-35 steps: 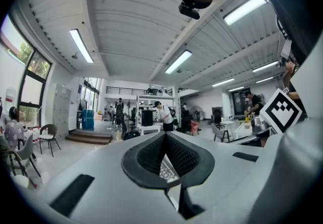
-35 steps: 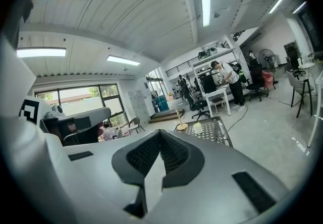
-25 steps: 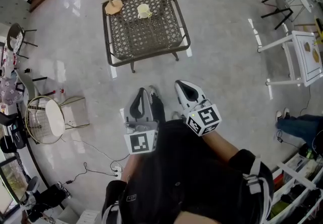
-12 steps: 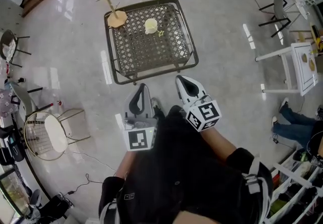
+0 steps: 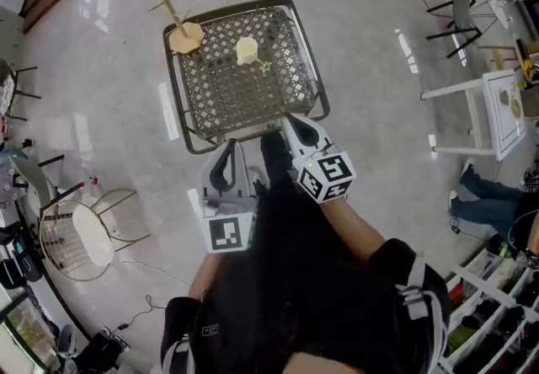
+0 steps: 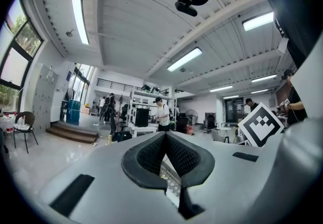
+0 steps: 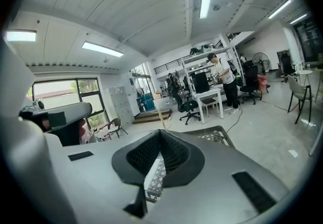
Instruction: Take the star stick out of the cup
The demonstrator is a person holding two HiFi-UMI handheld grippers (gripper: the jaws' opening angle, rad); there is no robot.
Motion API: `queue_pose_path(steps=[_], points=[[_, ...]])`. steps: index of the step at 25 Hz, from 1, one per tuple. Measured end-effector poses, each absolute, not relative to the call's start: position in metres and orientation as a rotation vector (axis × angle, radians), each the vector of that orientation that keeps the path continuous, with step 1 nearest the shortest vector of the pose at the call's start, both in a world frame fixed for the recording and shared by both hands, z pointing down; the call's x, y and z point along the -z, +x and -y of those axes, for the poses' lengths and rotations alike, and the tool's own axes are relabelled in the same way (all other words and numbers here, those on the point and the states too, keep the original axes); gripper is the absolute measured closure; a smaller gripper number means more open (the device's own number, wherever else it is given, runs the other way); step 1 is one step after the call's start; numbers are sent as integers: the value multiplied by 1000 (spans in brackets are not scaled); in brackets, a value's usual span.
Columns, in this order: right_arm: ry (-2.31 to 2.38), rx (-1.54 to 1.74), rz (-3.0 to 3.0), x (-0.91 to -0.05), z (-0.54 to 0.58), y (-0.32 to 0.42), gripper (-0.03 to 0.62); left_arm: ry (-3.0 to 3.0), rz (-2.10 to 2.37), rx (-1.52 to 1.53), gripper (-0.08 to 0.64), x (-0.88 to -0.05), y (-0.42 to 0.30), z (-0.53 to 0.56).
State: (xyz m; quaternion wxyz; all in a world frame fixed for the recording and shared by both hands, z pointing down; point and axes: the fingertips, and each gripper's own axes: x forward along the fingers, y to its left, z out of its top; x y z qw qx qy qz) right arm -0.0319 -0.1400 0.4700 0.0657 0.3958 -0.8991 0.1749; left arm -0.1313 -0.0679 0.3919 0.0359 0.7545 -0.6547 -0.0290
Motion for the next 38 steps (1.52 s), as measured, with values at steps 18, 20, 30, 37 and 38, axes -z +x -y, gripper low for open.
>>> queue_pose_path(steps=[18, 20, 30, 37, 38], points=[[1142, -1059, 2324, -645, 307, -48, 490, 2234, 1972, -68, 545, -429, -165, 238], [1128, -1112, 2285, -661, 314, -53, 488, 2213, 1965, -75, 545, -436, -168, 249], [1082, -1259, 2127, -720, 337, -66, 468, 2156, 1955, -95, 545, -454, -180, 287], [1013, -1253, 2107, -732, 340, -74, 471, 2108, 1981, -92, 545, -459, -188, 294], [1008, -1249, 2102, -734, 340, -75, 480, 2103, 1986, -92, 545, -459, -189, 292]])
